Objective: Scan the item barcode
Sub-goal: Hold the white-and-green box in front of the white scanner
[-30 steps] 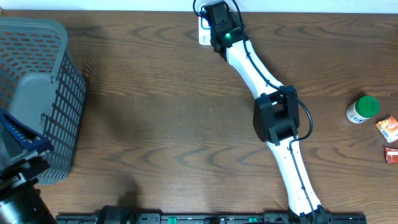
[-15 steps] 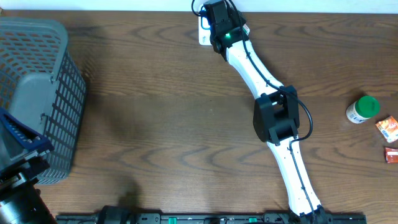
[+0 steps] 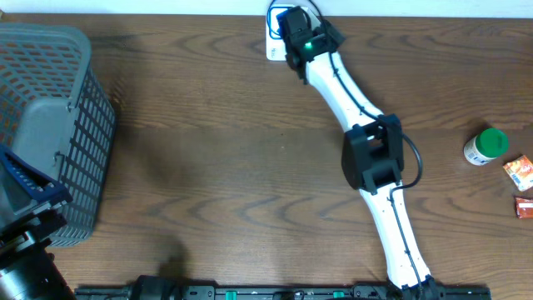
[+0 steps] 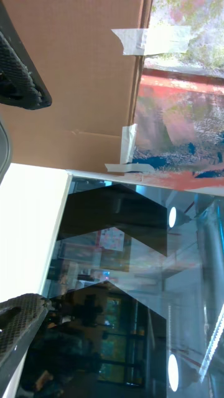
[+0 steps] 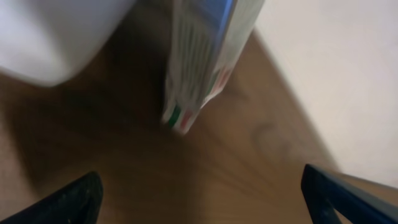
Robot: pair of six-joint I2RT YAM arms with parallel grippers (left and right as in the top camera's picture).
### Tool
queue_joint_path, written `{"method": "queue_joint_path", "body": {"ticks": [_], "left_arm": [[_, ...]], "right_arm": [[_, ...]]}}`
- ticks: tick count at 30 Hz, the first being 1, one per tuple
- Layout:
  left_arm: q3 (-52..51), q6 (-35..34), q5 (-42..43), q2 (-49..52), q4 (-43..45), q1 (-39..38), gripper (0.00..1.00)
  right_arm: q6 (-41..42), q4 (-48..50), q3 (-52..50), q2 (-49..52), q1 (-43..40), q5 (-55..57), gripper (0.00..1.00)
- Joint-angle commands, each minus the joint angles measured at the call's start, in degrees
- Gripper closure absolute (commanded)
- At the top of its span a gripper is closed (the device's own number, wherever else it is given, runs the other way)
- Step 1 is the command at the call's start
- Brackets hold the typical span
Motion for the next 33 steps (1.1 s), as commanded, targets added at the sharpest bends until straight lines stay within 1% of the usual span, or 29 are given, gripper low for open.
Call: {"method": "queue_joint_path", "body": {"ticks": [1, 4, 5, 9, 12, 14, 15, 20, 24, 27, 33], "left_arm": [[0.68, 0.5, -0.5, -0.15, 0.22, 0.28, 0.05], [0.68, 0.5, -0.48, -0.15, 0.22, 0.28, 0.05], [0.68, 0.5, -0.48, -0.15, 0.22, 0.28, 0.05], [0.68, 0.5, -0.48, -0.15, 0.22, 0.28, 0.05], [0.68, 0.5, -0.48, -0.15, 0.22, 0.28, 0.05], [0.68, 0.5, -0.48, -0.15, 0.22, 0.28, 0.05], [0.68, 0.5, -0.48, -0.15, 0.22, 0.26, 0.05], [0.68, 0.5, -0.48, -0.15, 0.2, 0.28, 0.05], [0.68, 0.5, -0.48, -0.15, 0.22, 0.28, 0.05], [0.68, 0.5, -0.5, -0.15, 0.22, 0.28, 0.05], [0.68, 0.5, -0.48, -0.15, 0.22, 0.28, 0.05]], "right_arm": [[11.72, -2.82, 0.37, -4.63, -4.9, -12.66, 0.03], [17.05, -3.52, 0.37, -4.55, -8.02, -21.0, 0.05], [19.54, -2.47, 0.37, -4.55, -9.64, -26.05, 0.05], [22.73, 1.7, -0.17, -4.17, -12.2, -35.45, 0.04], [23.98, 2.99, -1.14, -3.26, -12.22, -37.24, 0.04], [23.91, 3.72, -1.66, -2.6, -11.54, -38.29, 0.01], [23.87, 4.35, -1.84, -2.29, -11.21, -38.29, 0.01], [20.85, 8.37, -1.88, -0.44, -9.77, -41.66, 0.01], [20.92, 13.0, -1.88, 1.99, -9.46, -41.66, 0.01], [20.87, 14.75, -1.88, 2.99, -9.62, -41.55, 0.01], [19.8, 15.41, -1.88, 3.37, -9.68, -41.27, 0.01]]}}
